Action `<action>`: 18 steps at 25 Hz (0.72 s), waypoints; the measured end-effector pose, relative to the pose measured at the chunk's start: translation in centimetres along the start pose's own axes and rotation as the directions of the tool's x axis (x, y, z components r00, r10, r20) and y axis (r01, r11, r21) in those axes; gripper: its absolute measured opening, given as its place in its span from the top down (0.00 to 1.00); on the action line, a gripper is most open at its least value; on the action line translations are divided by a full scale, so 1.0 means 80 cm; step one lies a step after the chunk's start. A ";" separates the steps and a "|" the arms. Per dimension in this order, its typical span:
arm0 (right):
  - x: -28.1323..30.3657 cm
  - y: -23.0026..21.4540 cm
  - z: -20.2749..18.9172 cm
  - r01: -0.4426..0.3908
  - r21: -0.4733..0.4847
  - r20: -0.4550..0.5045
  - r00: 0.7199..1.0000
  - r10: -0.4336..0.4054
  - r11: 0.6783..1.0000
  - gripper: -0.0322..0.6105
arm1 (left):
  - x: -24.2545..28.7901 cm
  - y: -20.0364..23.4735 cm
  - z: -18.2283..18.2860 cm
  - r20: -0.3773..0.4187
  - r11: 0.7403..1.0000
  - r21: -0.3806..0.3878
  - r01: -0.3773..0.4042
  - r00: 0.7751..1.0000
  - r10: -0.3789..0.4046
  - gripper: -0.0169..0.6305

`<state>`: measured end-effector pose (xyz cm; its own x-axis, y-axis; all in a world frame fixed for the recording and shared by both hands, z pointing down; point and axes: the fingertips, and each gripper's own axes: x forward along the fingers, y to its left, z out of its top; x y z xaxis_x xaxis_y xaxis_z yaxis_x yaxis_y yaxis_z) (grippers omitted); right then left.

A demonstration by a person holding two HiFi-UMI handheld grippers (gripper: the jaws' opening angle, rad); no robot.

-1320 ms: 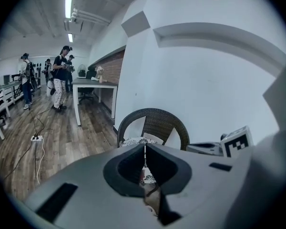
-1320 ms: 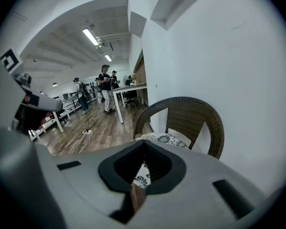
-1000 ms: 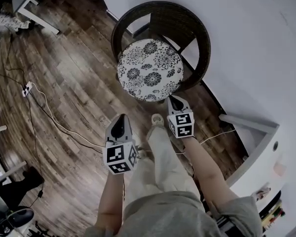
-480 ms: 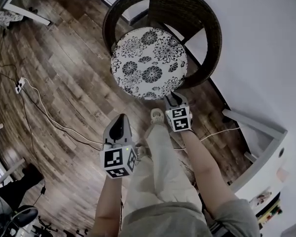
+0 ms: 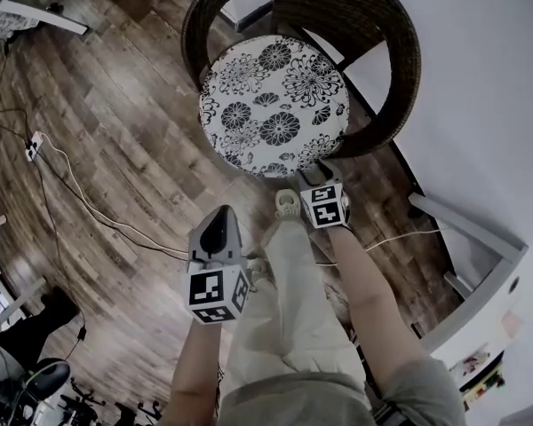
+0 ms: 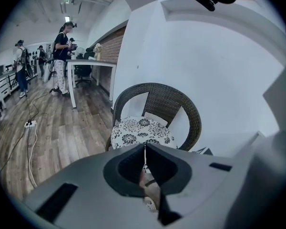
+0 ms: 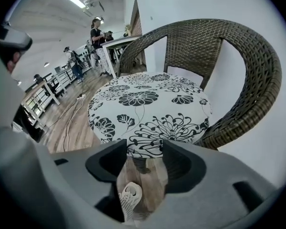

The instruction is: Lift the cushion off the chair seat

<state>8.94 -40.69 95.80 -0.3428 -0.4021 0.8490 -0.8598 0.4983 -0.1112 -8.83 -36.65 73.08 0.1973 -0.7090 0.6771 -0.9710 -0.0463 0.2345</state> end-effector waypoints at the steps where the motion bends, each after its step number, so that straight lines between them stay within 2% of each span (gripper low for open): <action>1: 0.004 -0.001 -0.001 0.003 -0.006 -0.007 1.000 -0.003 1.000 0.59 | 0.001 0.000 -0.001 -0.002 1.000 0.001 0.002 1.000 -0.002 0.96; 13: 0.015 -0.001 -0.005 0.005 -0.044 -0.052 0.999 -0.007 0.999 0.65 | -0.004 -0.004 -0.011 -0.021 1.000 -0.003 0.011 1.000 -0.011 0.96; 16: 0.013 0.003 -0.001 0.006 -0.059 -0.066 0.998 -0.010 0.998 0.72 | -0.006 -0.003 -0.007 -0.023 1.000 -0.003 0.016 1.000 -0.016 0.96; 18: 0.010 0.002 0.005 0.016 -0.078 -0.076 0.997 -0.022 0.997 0.85 | -0.007 -0.004 -0.002 -0.022 1.000 -0.003 0.021 1.000 -0.022 0.96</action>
<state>8.34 -41.22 96.22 -0.2939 -0.3536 0.8880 -0.8332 0.5500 -0.0567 -8.60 -36.09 72.72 0.2211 -0.6918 0.6874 -0.9661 -0.0593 0.2511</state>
